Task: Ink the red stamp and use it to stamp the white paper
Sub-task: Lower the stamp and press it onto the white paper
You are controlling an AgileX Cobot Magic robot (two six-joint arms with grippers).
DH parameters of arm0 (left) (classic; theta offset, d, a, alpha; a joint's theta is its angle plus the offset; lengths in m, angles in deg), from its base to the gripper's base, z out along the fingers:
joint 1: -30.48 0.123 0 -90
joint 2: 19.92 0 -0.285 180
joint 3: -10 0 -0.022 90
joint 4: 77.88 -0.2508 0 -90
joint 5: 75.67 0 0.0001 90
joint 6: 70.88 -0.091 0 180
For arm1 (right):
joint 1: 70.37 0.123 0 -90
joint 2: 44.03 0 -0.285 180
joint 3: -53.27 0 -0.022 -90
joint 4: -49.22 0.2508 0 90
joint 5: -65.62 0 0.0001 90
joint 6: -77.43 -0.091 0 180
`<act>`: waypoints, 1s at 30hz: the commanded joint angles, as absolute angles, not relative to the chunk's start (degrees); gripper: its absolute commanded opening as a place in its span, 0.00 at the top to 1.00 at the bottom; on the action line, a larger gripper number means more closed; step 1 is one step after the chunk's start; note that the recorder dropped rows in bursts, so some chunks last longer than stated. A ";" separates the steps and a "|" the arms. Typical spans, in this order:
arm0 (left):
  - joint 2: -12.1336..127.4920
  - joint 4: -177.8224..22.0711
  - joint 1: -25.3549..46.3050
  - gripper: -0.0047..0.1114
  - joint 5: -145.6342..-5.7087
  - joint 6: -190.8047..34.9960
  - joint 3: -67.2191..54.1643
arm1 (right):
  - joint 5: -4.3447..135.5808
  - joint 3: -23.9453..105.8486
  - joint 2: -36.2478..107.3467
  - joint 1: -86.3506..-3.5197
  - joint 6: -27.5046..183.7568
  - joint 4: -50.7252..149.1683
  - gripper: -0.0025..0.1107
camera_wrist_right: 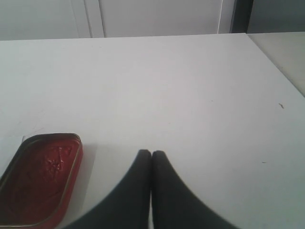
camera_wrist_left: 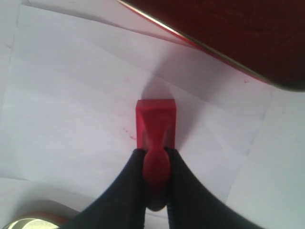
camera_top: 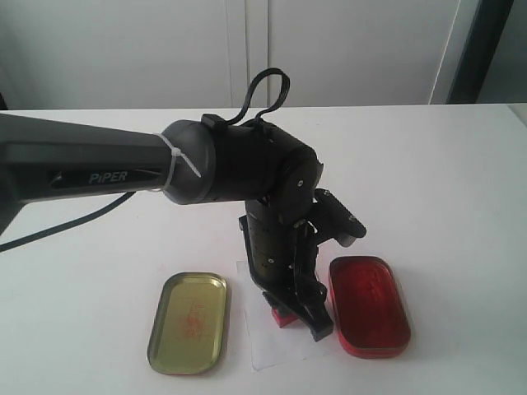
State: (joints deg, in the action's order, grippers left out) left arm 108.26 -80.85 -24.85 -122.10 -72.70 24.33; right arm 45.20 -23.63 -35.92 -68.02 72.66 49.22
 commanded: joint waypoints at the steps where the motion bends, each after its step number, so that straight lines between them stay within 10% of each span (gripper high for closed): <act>1: 111.48 -79.66 -24.99 0.96 -125.90 -72.58 22.55 | 46.11 -23.95 -36.25 -68.17 72.53 48.79 0.98; 30: 114.20 -77.88 -24.14 0.96 -128.81 -74.34 23.23 | 46.11 -23.95 -36.25 -68.17 72.53 48.79 0.98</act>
